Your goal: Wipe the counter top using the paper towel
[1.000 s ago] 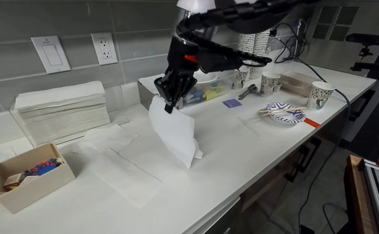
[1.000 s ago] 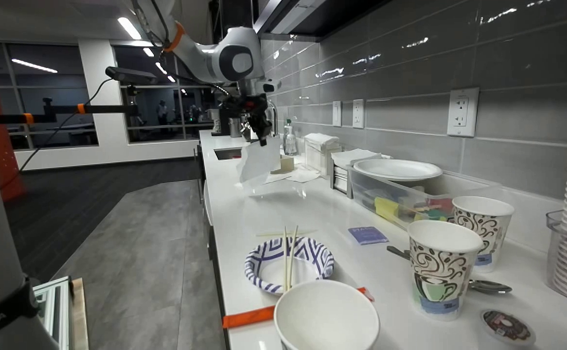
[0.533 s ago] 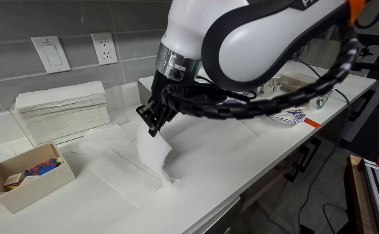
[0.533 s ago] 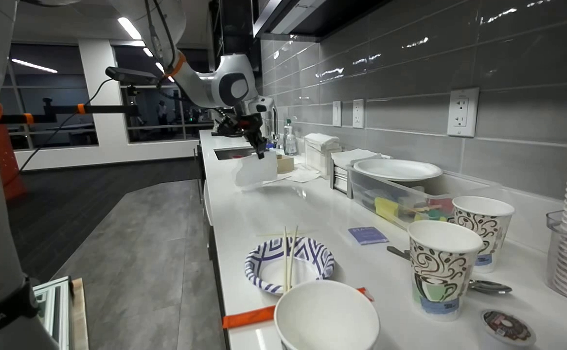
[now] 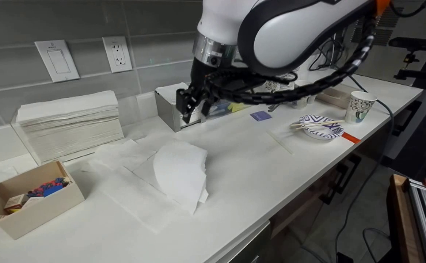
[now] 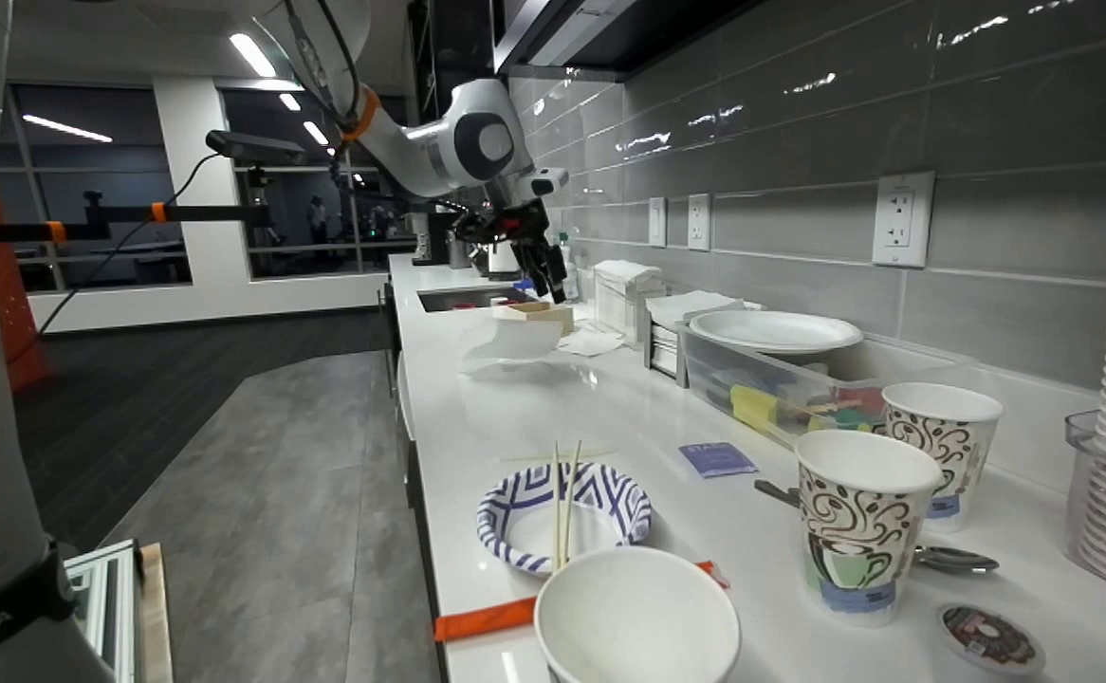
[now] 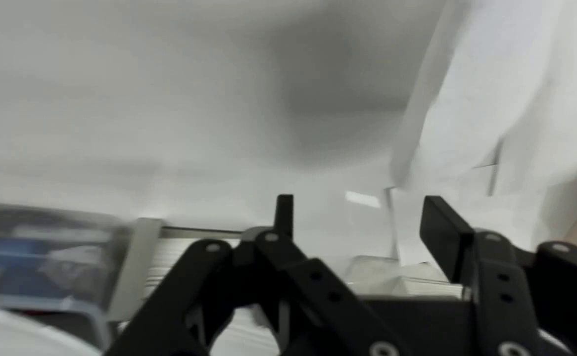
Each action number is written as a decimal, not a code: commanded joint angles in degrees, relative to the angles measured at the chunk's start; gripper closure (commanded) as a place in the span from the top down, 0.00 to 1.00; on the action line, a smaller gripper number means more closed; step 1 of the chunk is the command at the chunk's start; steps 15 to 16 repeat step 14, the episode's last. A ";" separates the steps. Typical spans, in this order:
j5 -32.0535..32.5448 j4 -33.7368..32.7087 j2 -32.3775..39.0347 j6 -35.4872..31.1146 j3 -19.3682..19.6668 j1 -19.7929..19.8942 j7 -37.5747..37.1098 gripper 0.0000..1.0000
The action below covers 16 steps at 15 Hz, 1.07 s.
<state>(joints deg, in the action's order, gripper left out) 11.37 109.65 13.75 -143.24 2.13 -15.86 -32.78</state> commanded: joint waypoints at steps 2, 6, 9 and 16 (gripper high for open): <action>8.36 3.24 -8.79 17.37 2.04 4.17 -0.37 1.00; 8.81 3.70 -13.83 31.28 1.11 9.44 7.01 1.00; 8.40 5.74 -17.33 33.01 1.11 12.42 14.58 0.99; 7.87 4.15 -16.28 32.84 0.30 13.74 14.18 1.00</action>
